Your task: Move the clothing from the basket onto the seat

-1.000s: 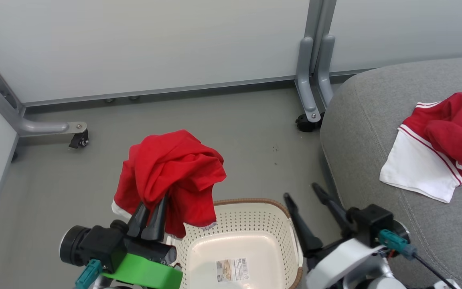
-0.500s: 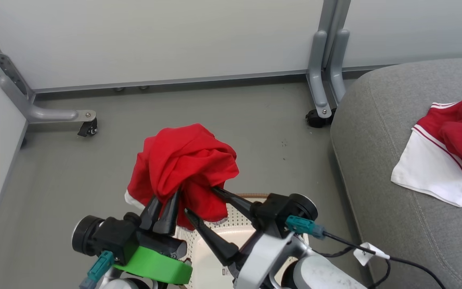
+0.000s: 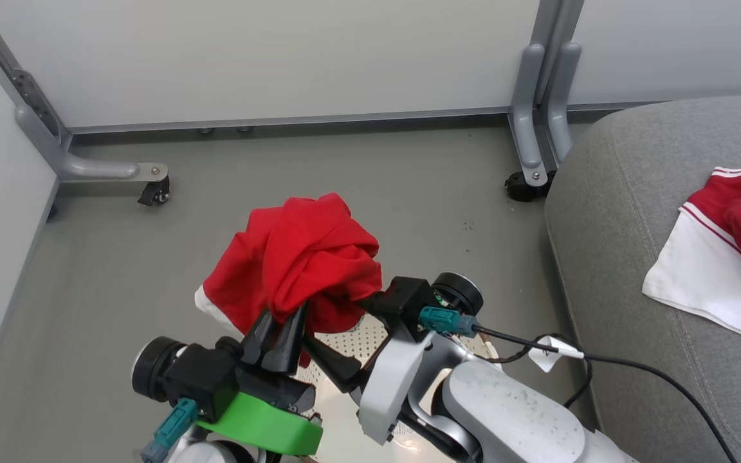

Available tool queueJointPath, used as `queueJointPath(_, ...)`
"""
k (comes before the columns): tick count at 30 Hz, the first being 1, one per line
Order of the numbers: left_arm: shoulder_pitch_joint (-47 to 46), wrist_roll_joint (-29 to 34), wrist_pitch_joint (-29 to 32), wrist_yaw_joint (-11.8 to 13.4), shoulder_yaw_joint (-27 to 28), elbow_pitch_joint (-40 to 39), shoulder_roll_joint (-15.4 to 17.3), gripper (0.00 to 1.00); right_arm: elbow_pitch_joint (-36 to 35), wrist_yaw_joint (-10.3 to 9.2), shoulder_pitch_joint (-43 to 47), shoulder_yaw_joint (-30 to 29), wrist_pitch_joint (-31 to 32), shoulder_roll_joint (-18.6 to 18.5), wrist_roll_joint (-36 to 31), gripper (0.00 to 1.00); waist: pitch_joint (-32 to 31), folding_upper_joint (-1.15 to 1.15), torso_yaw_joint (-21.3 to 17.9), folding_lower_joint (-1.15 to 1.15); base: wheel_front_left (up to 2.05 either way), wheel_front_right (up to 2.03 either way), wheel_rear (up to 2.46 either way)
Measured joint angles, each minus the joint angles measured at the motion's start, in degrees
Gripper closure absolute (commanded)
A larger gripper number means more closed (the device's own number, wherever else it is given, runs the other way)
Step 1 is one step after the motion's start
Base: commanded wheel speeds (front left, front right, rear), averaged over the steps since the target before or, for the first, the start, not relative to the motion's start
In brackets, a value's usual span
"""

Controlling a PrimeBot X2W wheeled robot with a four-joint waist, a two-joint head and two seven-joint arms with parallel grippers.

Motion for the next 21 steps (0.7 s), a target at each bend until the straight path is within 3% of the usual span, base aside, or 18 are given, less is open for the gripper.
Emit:
queueJointPath(2,0.0,-0.1,0.0,0.0,-0.1,0.0,0.0,1.0,0.9,0.0,-1.3,1.1,-0.9,0.0,1.2,0.2,0.1,0.0,0.1,0.0,0.0,0.0,0.0)
queueJointPath(3,0.0,-0.1,0.0,-0.1,-0.1,0.0,0.0,1.0,1.5,0.0,-2.1,1.8,-1.2,0.0,1.8,0.67,0.2,0.0,0.1,0.0,0.0,0.0,0.0)
queueJointPath(5,0.0,-0.2,0.0,-0.1,-0.3,0.1,0.0,1.0,2.5,0.0,-3.1,2.7,-1.8,0.0,3.0,1.0,0.3,0.0,0.2,0.0,0.0,0.0,0.0)
queueJointPath(21,-0.2,-0.7,0.0,0.0,-0.4,0.4,0.3,1.0,7.2,0.0,-6.9,6.8,-5.0,0.0,7.2,1.0,1.0,0.0,0.3,0.0,0.0,0.0,0.0)
